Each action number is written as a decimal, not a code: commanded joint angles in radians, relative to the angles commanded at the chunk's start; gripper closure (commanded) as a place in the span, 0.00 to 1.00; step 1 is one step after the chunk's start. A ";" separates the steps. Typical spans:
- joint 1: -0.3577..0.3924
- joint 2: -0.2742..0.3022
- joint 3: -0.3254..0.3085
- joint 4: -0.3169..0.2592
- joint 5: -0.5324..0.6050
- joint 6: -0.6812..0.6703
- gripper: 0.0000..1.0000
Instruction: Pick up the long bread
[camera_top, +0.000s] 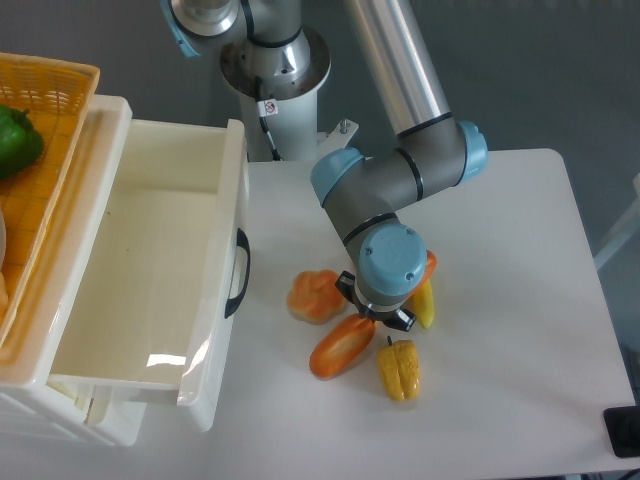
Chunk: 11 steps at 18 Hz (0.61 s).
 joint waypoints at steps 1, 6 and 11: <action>0.005 0.014 0.009 -0.023 -0.008 0.002 1.00; 0.011 0.086 0.051 -0.132 -0.035 0.000 1.00; 0.021 0.190 0.054 -0.157 -0.129 -0.003 1.00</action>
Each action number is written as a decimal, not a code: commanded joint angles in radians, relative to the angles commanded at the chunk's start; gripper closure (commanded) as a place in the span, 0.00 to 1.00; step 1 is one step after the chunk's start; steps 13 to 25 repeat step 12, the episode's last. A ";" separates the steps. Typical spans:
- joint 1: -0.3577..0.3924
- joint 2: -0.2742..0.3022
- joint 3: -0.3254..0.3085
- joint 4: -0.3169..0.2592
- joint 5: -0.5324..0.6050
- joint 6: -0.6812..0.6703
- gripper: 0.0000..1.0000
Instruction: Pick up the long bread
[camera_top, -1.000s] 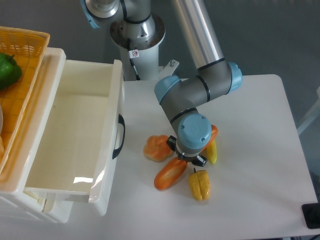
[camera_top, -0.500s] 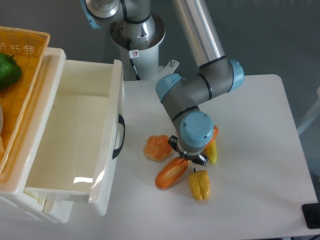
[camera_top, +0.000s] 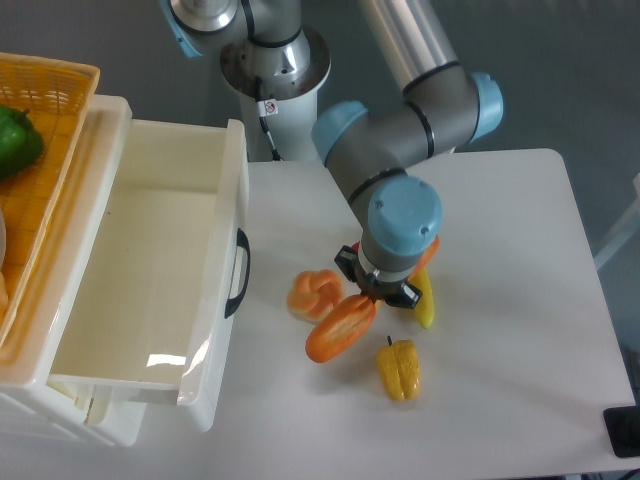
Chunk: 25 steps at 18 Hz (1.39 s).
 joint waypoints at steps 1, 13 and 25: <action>0.005 0.018 0.002 -0.011 -0.017 0.000 1.00; 0.034 0.086 -0.011 -0.051 -0.012 0.051 1.00; 0.034 0.086 -0.011 -0.051 -0.012 0.051 1.00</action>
